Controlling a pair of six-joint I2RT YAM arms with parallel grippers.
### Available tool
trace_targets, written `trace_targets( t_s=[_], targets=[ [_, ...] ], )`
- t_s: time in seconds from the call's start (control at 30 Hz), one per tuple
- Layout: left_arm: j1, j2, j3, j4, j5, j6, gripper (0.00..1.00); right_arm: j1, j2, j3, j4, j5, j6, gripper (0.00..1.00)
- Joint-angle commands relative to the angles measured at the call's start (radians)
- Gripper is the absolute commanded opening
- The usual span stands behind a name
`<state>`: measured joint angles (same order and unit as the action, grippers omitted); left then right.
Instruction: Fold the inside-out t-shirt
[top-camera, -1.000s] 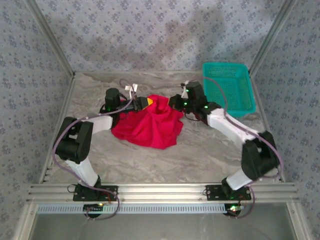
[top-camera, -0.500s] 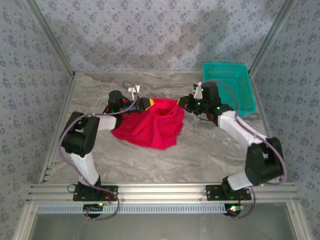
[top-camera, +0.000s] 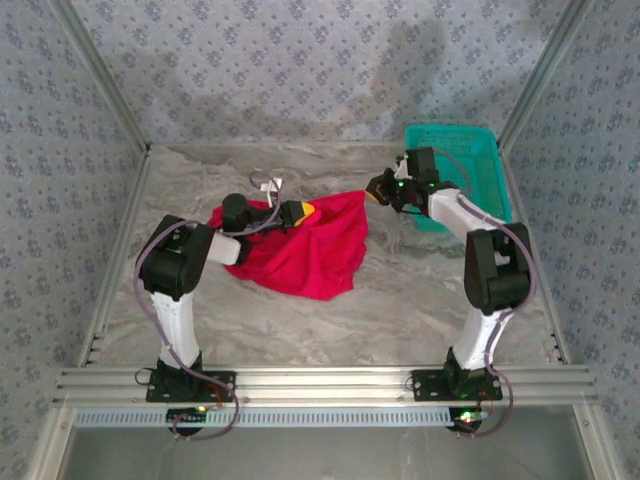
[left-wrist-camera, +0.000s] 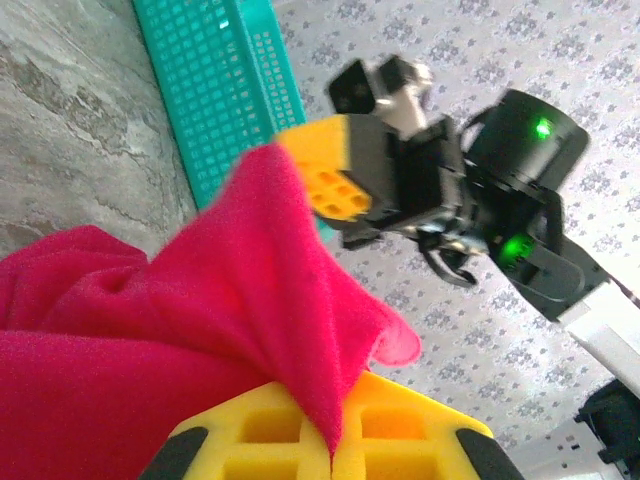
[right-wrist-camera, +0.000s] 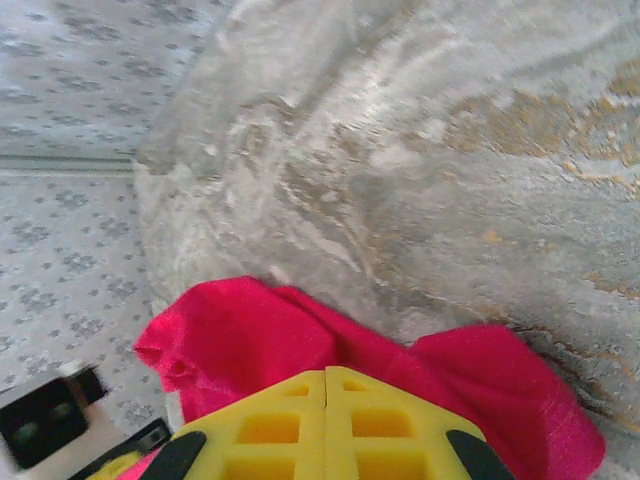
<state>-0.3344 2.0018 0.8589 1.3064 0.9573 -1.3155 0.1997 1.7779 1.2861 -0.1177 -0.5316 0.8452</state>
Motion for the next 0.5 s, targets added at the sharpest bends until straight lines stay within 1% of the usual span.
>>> trace_targets(
  t_s=[0.0, 0.13, 0.17, 0.23, 0.33, 0.4, 0.47],
  targets=[
    [0.029, -0.005, -0.016, 0.103, 0.022, -0.017, 0.00, -0.040, -0.143, -0.049, -0.054, 0.033, -0.039, 0.00],
    [0.027, 0.000, -0.010, 0.101, 0.022, -0.021, 0.00, -0.048, -0.228, -0.085, -0.082, 0.028, -0.058, 0.00],
    [0.023, 0.003, -0.007, 0.102, 0.017, -0.021, 0.00, -0.045, -0.227, -0.120, -0.084, 0.029, -0.060, 0.00],
    [0.012, 0.007, 0.004, 0.102, 0.011, -0.024, 0.00, -0.030, -0.202, -0.136, -0.108, 0.053, -0.074, 0.00],
    [-0.007, 0.011, 0.018, 0.101, 0.008, -0.027, 0.00, 0.041, -0.166, -0.136, -0.137, 0.090, -0.117, 0.00],
    [-0.011, 0.011, 0.023, 0.102, 0.006, -0.030, 0.00, 0.114, -0.167, -0.140, -0.110, 0.114, -0.152, 0.01],
    [-0.011, 0.010, 0.023, 0.103, 0.007, -0.031, 0.00, 0.181, -0.169, -0.139, -0.085, 0.144, -0.189, 0.12]
  ],
)
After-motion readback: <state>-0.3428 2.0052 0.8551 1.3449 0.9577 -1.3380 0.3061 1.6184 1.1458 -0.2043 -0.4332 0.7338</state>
